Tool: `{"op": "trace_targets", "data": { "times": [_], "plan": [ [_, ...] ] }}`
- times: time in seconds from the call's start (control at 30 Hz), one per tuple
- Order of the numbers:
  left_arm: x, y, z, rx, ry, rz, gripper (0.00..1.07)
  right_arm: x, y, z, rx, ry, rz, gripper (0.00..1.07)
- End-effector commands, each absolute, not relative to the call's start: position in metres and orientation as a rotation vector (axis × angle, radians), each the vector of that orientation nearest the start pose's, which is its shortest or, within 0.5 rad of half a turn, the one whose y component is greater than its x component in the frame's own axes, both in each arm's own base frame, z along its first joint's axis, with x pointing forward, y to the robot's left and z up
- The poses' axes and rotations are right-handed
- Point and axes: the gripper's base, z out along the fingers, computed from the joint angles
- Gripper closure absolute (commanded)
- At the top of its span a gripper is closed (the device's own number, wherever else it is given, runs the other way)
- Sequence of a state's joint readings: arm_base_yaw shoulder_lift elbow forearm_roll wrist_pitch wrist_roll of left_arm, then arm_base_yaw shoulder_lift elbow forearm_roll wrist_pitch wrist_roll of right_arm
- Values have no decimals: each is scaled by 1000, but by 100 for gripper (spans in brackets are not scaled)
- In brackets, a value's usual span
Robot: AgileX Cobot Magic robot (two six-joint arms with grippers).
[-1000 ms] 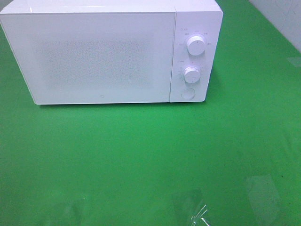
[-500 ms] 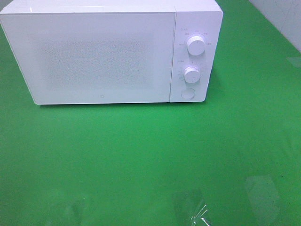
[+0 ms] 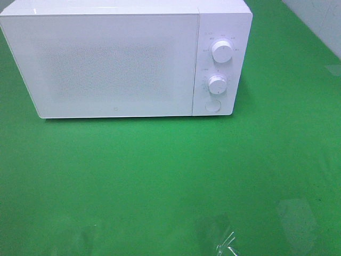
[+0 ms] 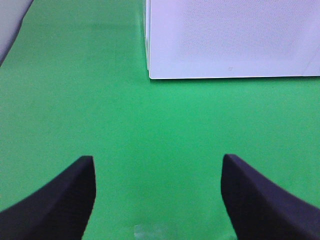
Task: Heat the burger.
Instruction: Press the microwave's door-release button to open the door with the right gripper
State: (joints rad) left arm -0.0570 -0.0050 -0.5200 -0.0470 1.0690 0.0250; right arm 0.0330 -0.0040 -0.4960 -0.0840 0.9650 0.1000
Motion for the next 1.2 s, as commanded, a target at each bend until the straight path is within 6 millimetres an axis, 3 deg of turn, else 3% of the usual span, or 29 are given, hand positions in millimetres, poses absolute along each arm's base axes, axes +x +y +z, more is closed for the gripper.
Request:
{"op": "trace_targets", "data": {
  "times": [0.03, 0.23, 0.53, 0.93, 1.2],
  "plan": [
    [-11, -4, 281, 84, 2014, -86, 41, -5, -7, 284, 57, 1914, -25, 31],
    [-11, -4, 281, 84, 2014, -86, 41, -7, -7, 295, 56, 1883, -24, 31],
    [-11, -4, 281, 84, 2014, -86, 41, 13, -5, 312, 44, 1841, -20, 31],
    [-11, -4, 281, 84, 2014, -86, 41, 62, -3, 322, 22, 1840, -15, 31],
    [-11, -4, 281, 84, 2014, -86, 41, 92, -1, 318, 15, 1901, -13, 31]
  ]
}}
